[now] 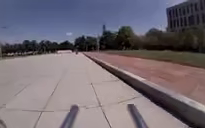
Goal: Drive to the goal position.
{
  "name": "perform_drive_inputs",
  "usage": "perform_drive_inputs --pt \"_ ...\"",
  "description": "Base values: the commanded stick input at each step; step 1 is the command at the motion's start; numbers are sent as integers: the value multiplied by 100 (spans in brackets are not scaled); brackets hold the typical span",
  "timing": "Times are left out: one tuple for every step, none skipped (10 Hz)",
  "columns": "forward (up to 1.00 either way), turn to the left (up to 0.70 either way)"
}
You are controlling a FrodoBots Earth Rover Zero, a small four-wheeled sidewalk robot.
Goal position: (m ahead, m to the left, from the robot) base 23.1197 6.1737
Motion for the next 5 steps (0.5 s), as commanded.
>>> perform_drive_inputs --pt "70 0" --pt "70 0" --pt "70 0" --pt "70 0" --pt "70 0"
